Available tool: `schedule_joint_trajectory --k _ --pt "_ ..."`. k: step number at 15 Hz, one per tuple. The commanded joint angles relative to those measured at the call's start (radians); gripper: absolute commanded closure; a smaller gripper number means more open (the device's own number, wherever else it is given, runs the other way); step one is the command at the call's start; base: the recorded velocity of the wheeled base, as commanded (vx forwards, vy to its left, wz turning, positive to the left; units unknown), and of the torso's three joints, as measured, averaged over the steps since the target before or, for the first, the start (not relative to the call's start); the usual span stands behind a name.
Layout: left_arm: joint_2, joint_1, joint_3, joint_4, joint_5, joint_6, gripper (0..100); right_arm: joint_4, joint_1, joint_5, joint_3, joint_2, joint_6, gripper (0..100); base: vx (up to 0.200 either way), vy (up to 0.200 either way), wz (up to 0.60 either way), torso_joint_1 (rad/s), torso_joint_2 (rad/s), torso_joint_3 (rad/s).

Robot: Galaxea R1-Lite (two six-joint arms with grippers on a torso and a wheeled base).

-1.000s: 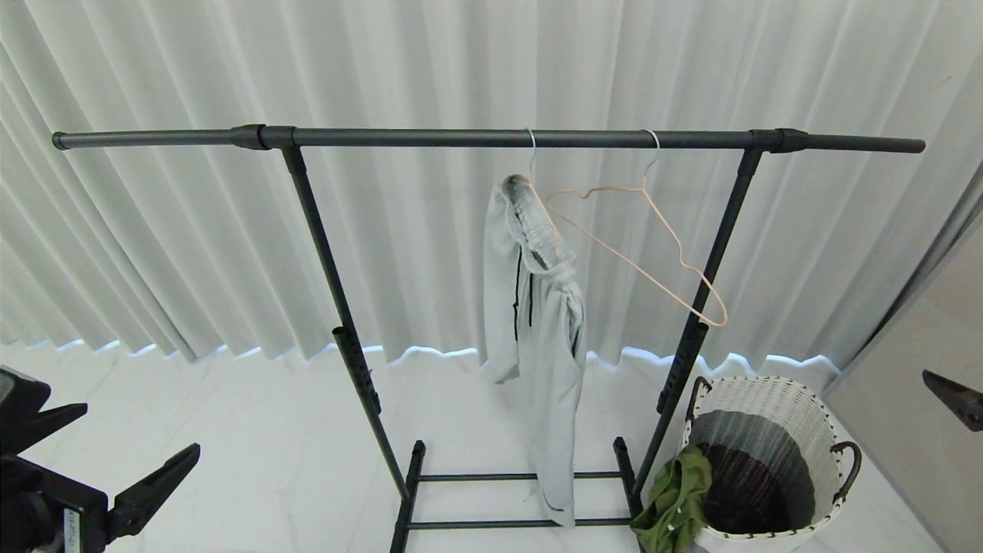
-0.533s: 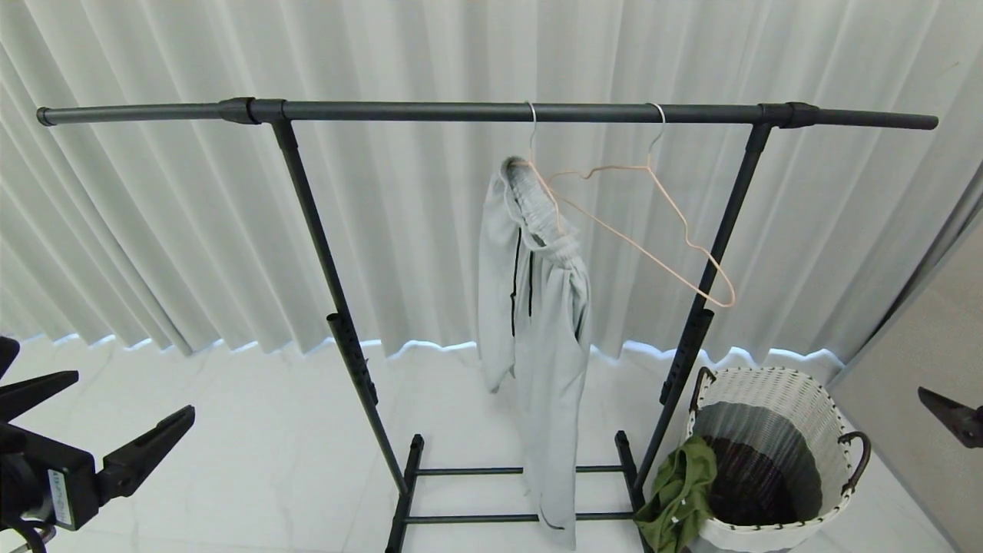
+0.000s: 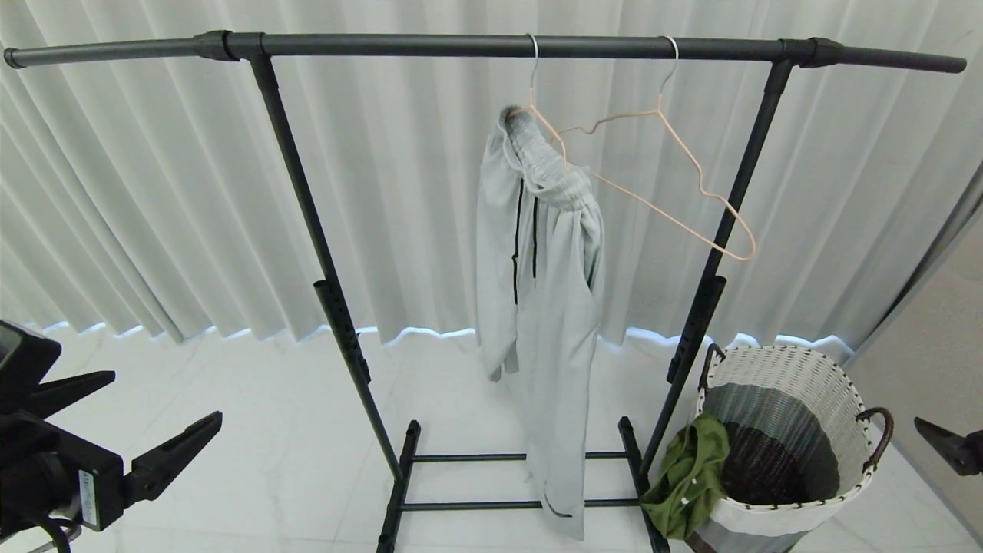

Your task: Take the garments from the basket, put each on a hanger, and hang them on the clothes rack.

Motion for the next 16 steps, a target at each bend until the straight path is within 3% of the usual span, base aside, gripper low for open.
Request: schedule_joint_trajectory --k 1,4,8,12,16 --pt "0.009 -0.021 -0.002 0.0 0.0 -0.007 0 -0.001 0.0 -0.002 0.009 0.013 0.0 0 0.0 0.0 0.0 -0.207 0.5 0.286" --pt "0.041 -0.05 -0.005 0.0 -0.001 -0.08 0 -0.001 -0.009 -0.003 0.041 0.011 -0.039 0 0.0 0.0 0.0 -0.196 0.48 0.289" --pt "0.055 -0.132 -0.004 0.0 0.0 -0.079 0 -0.005 -0.011 0.003 0.044 0.016 -0.066 0 0.0 0.0 0.0 -0.172 0.47 0.286" --pt "0.098 -0.146 -0.016 0.0 0.0 -0.119 0 -0.004 -0.011 0.003 0.047 0.033 -0.16 0 0.0 0.0 0.0 -0.06 0.18 0.112" --pt "0.109 -0.176 -0.017 0.0 0.002 -0.136 0 -0.007 -0.011 0.001 0.046 0.1 -0.166 0 0.2 0.0 0.0 -0.01 0.02 0.016"
